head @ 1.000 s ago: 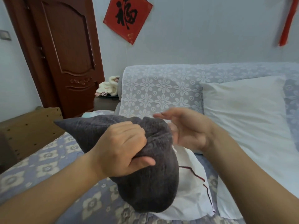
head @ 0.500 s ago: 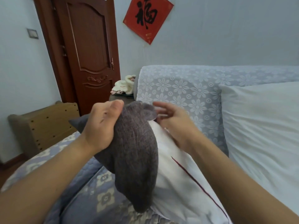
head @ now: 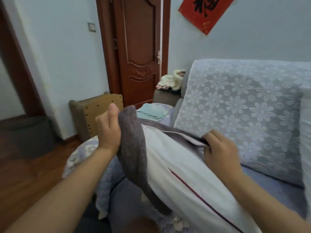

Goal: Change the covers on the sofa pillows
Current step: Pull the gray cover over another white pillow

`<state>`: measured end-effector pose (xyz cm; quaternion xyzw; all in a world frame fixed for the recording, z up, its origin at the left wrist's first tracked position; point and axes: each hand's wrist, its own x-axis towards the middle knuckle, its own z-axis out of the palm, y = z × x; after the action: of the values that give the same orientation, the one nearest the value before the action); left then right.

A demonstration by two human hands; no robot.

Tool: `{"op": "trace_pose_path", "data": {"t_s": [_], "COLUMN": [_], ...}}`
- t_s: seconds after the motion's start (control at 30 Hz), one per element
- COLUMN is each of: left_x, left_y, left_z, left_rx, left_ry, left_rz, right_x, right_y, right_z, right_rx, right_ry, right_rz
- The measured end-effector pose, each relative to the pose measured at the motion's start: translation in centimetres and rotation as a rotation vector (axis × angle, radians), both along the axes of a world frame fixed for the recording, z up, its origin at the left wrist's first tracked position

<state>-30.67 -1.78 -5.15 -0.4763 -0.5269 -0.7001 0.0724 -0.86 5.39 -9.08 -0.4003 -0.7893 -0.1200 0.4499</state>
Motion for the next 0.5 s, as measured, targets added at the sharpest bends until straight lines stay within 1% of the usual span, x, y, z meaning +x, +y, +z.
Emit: {"op": "trace_pose_path", "data": {"t_s": [0.07,0.1,0.17,0.23,0.27,0.3,0.33,0.4,0.43,0.47,0.5], "left_x": [-1.3,-1.6,-0.7,0.8,1.6,2.2,2.4,2.0,1.6,1.3,1.3], "left_y": [1.1,1.6,2.7,4.1,5.2,6.1,7.1,9.3,9.7,10.0,9.5], "left_z": [-1.9,-2.6,-2.7,-2.6,-2.8,-2.9,-3.3,-5.0,-6.0,-7.5,-8.8], "left_rx": [-0.018,-0.057,-0.146,-0.235,-0.265,-0.283,-0.317,-0.482,-0.594,-0.702,-0.805], "left_ry": [-0.176,-0.268,-0.373,-0.324,-0.272,-0.236,-0.225,-0.176,-0.165,-0.225,-0.371], "left_rz": [0.063,0.095,0.14,0.105,0.067,0.015,-0.065,-0.201,-0.252,-0.286,-0.337], "right_x": [-0.8,-1.2,-1.1,-1.5,-1.8,-2.1,-2.5,-2.7,-2.3,-1.7,-1.1], "right_y": [-3.7,-5.1,-7.5,-9.1,-9.5,-9.2,-8.7,-7.2,-6.0,-5.0,-4.1], "right_z": [0.1,0.6,3.0,5.1,5.6,5.1,3.7,-1.2,-4.4,-7.8,-11.0], "right_rx": [0.092,0.112,0.129,0.089,0.045,-0.023,-0.103,-0.197,-0.241,-0.302,-0.336], "right_ry": [0.072,0.109,0.168,0.192,0.177,0.143,0.066,-0.179,-0.305,-0.393,-0.443], "right_rz": [0.155,0.225,0.352,0.447,0.454,0.432,0.378,0.172,0.073,0.002,-0.033]}}
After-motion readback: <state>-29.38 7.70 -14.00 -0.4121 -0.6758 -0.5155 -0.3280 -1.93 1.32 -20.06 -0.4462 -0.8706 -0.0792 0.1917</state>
